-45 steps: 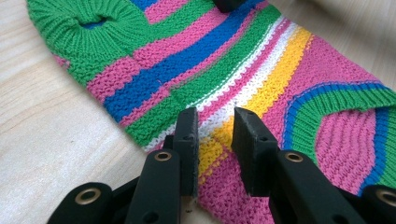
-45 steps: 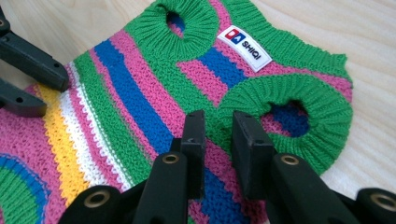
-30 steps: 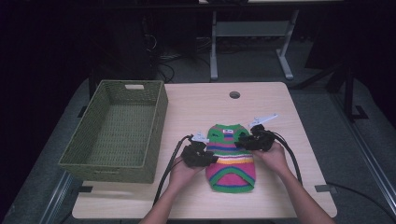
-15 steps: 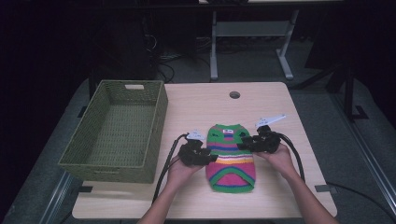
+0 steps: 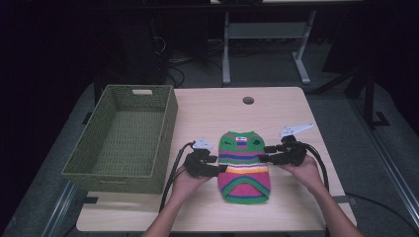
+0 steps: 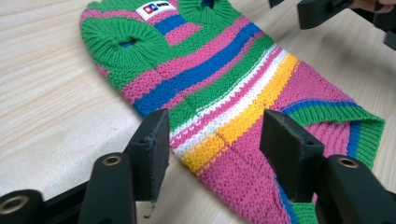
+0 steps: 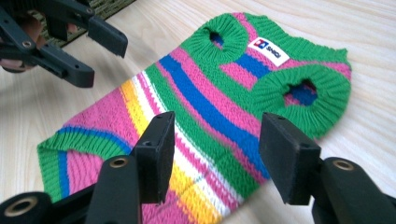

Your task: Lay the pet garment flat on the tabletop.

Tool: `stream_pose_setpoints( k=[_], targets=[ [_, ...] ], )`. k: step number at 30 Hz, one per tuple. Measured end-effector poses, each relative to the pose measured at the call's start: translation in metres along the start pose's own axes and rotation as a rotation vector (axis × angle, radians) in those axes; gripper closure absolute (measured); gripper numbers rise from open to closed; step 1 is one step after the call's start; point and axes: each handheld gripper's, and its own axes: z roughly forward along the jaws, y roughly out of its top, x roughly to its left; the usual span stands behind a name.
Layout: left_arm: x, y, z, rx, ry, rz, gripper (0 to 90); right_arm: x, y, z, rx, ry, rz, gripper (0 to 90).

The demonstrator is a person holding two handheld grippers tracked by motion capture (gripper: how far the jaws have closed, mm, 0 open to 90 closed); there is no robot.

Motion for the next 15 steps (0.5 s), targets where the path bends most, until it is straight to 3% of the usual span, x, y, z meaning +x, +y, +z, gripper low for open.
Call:
stream_pose_setpoints(
  k=[8, 15],
  targets=[
    [-0.006, -0.001, -0.008, 0.002, 0.002, 0.025, 36.3, 0.004, -0.010, -0.010, 0.015, -0.003, -0.011, 40.5],
    [-0.007, -0.010, -0.016, -0.011, 0.004, 0.021, 34.5, 0.005, -0.019, -0.017, 0.030, -0.009, -0.010, 38.7]
  ],
)
